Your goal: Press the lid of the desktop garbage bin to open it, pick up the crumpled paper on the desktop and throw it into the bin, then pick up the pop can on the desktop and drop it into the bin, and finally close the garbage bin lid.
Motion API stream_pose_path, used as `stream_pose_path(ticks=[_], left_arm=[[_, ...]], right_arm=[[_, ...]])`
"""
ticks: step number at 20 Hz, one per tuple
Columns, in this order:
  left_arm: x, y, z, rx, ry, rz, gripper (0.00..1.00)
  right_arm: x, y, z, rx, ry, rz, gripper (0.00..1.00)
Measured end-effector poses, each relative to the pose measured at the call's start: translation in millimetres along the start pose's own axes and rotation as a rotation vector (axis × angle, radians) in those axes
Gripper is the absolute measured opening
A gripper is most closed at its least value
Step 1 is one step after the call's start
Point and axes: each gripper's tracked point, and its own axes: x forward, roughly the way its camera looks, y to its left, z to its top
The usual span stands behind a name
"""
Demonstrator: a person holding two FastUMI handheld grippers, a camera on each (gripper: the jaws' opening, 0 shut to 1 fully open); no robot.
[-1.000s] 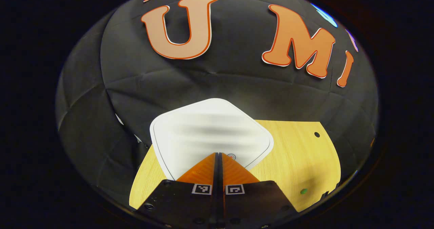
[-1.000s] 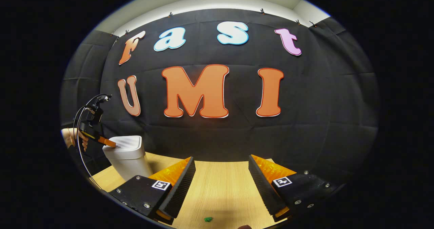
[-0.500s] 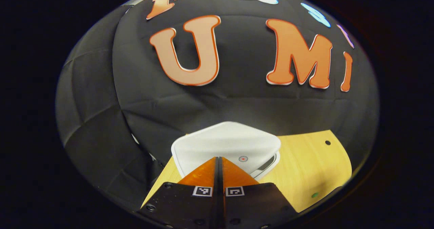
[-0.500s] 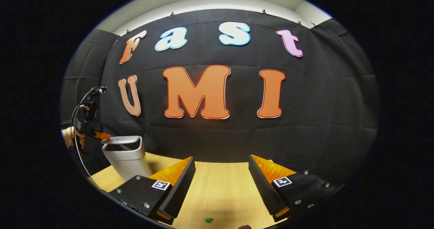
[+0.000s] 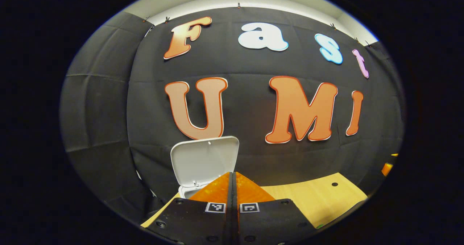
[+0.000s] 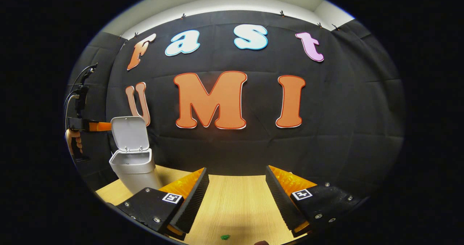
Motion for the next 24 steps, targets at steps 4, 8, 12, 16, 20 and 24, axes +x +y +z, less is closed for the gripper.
stream_pose_path(ticks=[4,8,12,16,20,24], left_arm=[[-12,-13,7,-0.032,-0.037,-0.04,0.0],[-15,-12,0,-0.069,-0.038,-0.043,0.0],[-27,-13,3,-0.054,-0.086,-0.034,0.0],[-41,-23,3,-0.025,-0.113,-0.055,0.0],[-46,-40,-14,-0.054,-0.076,-0.122,0.26],[-48,-46,-26,-0.066,-0.064,-0.139,0.83]], right_arm=[[2,-2,2,0.012,-0.004,-0.008,1.0],[1,-2,-1,0.006,0.003,-0.008,0.94],[-1,-1,-5,0.011,0.011,-0.01,0.94],[-2,0,-8,0.009,0.021,-0.015,0.94],[-3,1,-9,0.007,0.018,-0.021,0.94],[-4,12,-15,0.043,0.033,0.015,0.94]])
